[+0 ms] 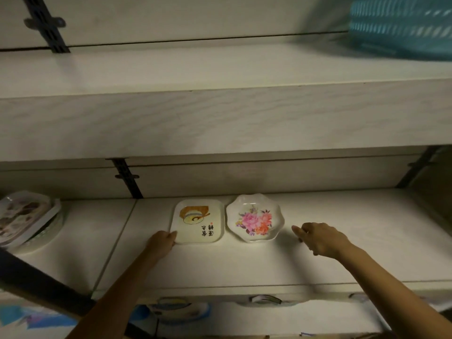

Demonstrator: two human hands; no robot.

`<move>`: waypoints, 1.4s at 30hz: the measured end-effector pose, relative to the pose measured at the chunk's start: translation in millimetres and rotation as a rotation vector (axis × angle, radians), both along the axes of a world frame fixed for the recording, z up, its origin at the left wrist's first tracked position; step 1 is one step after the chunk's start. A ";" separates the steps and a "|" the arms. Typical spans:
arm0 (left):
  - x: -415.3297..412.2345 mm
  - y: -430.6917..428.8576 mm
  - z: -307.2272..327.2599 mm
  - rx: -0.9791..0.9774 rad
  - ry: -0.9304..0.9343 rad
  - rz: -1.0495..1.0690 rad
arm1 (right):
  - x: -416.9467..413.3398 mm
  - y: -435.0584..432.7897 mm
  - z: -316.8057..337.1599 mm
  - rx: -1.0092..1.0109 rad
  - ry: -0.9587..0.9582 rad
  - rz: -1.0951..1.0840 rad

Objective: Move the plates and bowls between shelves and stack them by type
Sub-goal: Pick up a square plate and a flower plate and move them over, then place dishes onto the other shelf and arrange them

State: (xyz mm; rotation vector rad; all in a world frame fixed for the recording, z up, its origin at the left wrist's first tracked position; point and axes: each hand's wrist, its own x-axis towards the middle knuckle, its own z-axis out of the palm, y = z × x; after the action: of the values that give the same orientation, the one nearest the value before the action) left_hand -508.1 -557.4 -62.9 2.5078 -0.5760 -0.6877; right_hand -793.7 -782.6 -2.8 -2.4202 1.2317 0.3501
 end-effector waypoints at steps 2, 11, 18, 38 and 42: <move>-0.1 4.1 -1.4 0.029 -0.052 -0.010 | 3.4 4.3 2.6 -0.016 -0.006 0.029; -36.9 57.2 41.9 0.110 -0.556 -0.224 | 30.5 41.3 24.4 -0.176 -0.091 0.355; -71.6 125.0 67.9 0.088 -0.568 -0.206 | 66.2 96.6 30.0 -0.184 -0.204 0.629; -10.9 372.1 77.2 0.061 -0.586 -0.013 | 185.3 334.4 33.2 -0.149 -0.269 0.911; 26.7 420.0 79.0 0.058 -0.596 -0.022 | 215.3 384.7 35.2 -0.103 -0.293 0.855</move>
State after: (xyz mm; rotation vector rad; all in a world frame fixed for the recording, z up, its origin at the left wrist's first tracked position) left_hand -481.4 -137.4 16.1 2.7576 -0.7915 0.0593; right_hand -578.3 -397.9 32.5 -2.8411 0.0470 0.1469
